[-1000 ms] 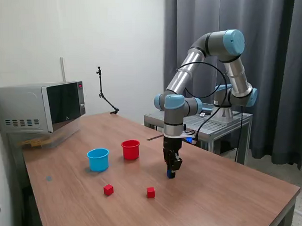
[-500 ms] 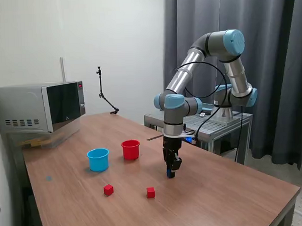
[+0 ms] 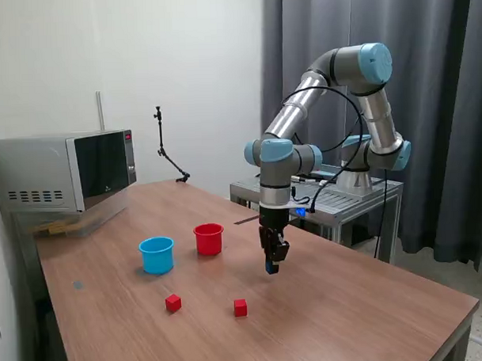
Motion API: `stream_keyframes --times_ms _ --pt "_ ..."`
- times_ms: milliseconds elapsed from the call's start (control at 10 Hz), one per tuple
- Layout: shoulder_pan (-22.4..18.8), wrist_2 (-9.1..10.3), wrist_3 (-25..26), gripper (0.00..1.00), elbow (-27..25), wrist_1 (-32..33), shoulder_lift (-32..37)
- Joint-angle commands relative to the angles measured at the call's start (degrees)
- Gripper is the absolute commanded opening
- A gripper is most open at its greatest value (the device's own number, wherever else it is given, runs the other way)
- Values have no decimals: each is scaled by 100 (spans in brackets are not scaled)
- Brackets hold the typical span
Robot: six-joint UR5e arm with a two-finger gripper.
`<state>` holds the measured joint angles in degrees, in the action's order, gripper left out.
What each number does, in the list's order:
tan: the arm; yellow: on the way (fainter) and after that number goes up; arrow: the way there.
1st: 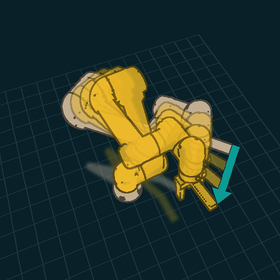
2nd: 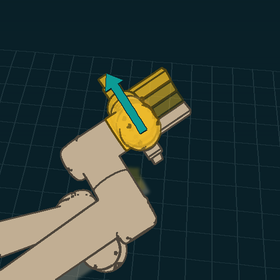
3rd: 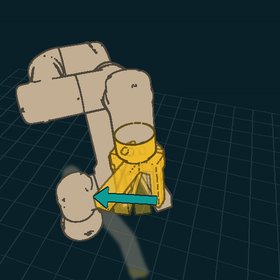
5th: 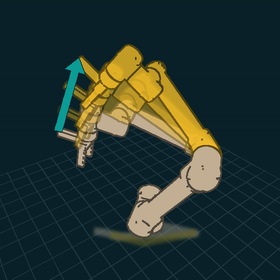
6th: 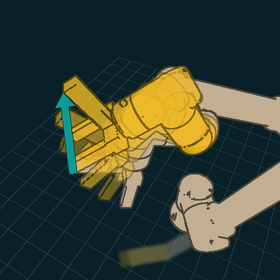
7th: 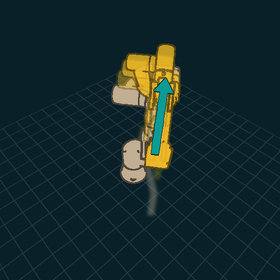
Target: Place red objects in the red bin, and blue objects in the blue bin.
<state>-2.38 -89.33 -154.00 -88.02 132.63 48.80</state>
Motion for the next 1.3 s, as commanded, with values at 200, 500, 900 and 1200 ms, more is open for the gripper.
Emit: stream_keyframes --times_ms 200,500,900,1200 --pt "53 -6 -7 0 249 -597 279" --pt "150 -15 -7 0 504 -606 367" --pt "264 -32 -16 0 995 -1435 393" --pt "492 -41 -16 0 1339 -1793 376"
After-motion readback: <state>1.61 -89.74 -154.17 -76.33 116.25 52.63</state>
